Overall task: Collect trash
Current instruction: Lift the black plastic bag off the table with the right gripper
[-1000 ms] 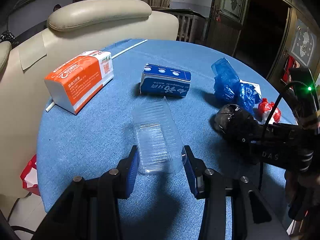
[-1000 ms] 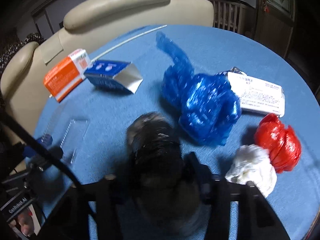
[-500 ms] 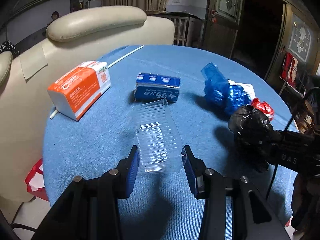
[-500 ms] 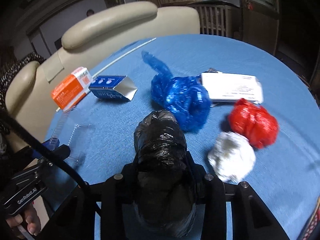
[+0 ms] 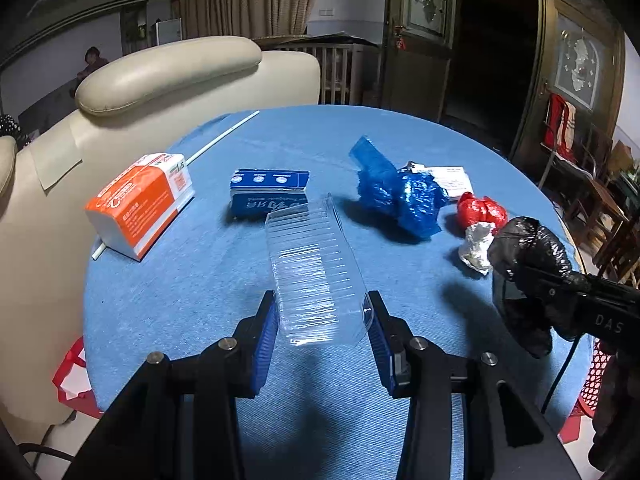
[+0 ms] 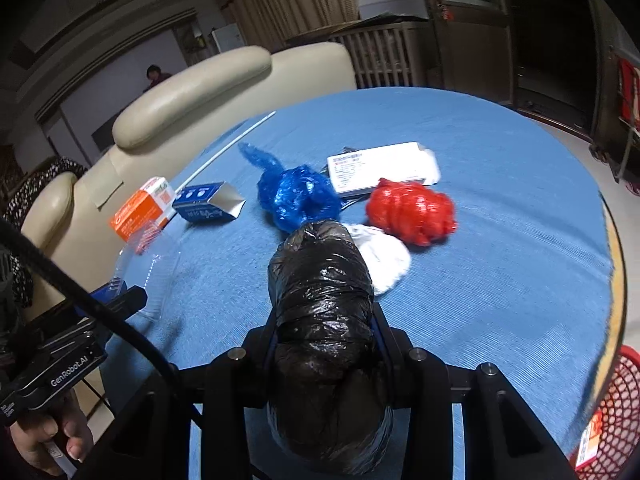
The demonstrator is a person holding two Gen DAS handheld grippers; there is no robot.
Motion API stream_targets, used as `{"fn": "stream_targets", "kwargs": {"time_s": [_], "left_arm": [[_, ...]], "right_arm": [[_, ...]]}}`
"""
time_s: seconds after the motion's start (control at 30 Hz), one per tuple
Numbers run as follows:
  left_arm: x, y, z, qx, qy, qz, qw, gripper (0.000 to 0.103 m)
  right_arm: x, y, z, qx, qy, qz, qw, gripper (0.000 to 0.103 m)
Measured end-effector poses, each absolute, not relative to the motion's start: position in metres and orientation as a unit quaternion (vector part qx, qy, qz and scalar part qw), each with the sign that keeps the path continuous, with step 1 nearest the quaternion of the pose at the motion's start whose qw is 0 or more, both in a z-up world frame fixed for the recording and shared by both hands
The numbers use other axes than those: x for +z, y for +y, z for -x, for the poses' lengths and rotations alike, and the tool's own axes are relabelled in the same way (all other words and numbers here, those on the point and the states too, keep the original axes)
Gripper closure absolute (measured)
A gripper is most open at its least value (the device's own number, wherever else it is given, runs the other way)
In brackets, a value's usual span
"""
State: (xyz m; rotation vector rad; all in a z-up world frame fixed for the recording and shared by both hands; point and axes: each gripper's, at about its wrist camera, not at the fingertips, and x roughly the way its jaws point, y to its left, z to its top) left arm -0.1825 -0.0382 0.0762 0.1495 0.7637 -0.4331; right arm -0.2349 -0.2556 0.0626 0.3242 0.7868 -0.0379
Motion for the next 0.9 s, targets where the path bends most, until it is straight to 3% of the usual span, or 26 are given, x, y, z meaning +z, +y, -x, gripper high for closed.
{"fn": "stream_targets", "kwargs": {"time_s": [0.9], "left_arm": [[0.079, -0.048, 0.191, -0.22, 0.363, -0.082, 0.902, 0.058]], "right_arm": [[0.07, -0.277, 0.263, -0.045, 0.357, -0.189, 0.914, 0.062]]}}
